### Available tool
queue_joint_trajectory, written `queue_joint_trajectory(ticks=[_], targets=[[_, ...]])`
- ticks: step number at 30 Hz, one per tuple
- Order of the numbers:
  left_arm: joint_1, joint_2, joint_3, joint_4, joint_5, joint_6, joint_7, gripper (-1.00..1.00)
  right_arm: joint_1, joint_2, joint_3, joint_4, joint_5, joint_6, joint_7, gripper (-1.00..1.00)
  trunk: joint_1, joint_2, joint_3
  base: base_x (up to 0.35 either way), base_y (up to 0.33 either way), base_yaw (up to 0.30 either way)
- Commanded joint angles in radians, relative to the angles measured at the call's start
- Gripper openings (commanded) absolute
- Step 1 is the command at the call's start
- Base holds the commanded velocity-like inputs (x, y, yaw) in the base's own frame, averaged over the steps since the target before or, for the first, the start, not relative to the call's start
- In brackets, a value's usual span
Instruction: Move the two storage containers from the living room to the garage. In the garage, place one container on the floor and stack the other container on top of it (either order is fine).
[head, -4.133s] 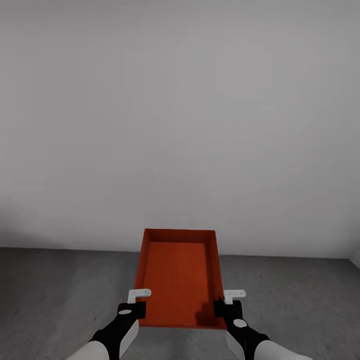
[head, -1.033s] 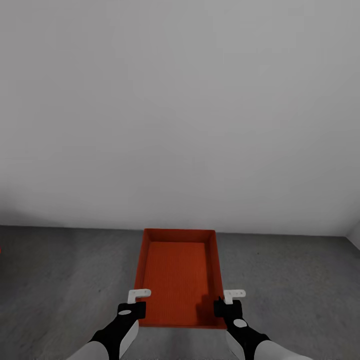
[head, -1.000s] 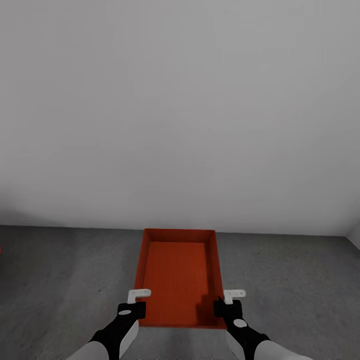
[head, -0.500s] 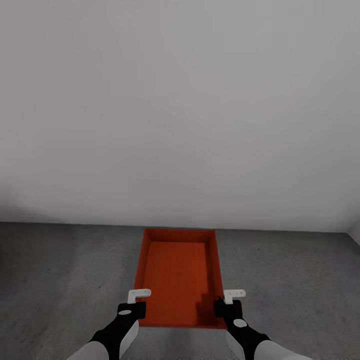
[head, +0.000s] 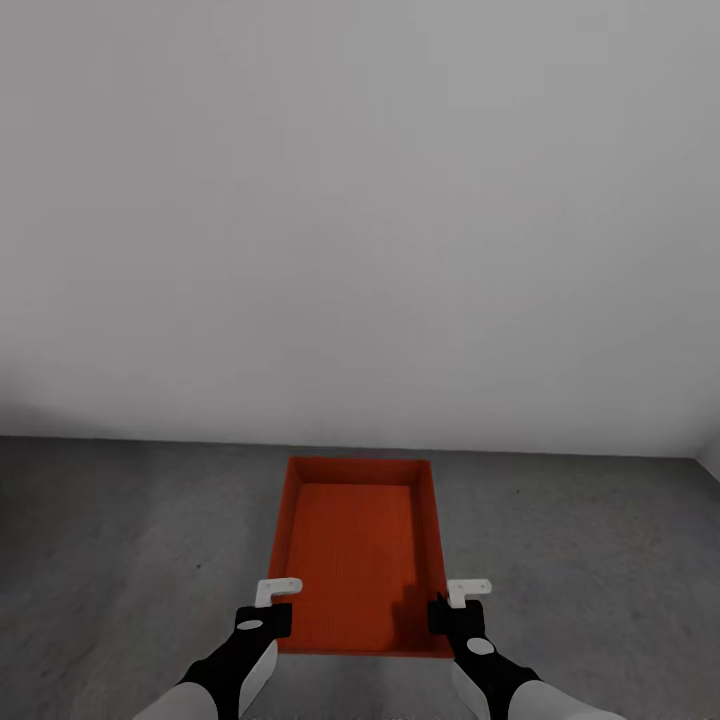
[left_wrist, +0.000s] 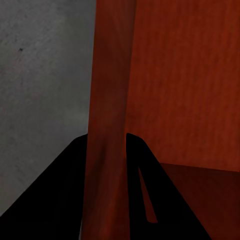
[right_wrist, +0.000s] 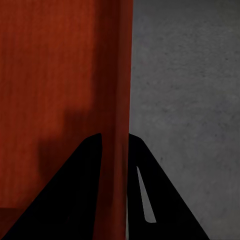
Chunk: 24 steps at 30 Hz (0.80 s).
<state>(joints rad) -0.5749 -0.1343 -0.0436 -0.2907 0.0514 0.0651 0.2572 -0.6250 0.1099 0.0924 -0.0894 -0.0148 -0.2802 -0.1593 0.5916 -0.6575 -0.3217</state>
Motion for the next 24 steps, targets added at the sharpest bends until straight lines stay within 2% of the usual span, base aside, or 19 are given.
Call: queue_joint_trajectory(ticks=[1,24], targets=[[0.0,-0.001,0.019,-0.005,-0.016,0.007,0.011,-1.0,-0.001,0.005,-0.033,0.002,-0.006,-0.002,-0.009,-1.0,0.004,-0.009,-0.006,0.0,0.0,0.0],[0.0,-0.001,0.019,-0.005,-0.016,0.007,0.011,-1.0,-0.001,0.007,-0.033,0.002,-0.006,-0.002,-0.016,-1.0,0.092,-0.17,-0.081,0.0,0.0,0.0]])
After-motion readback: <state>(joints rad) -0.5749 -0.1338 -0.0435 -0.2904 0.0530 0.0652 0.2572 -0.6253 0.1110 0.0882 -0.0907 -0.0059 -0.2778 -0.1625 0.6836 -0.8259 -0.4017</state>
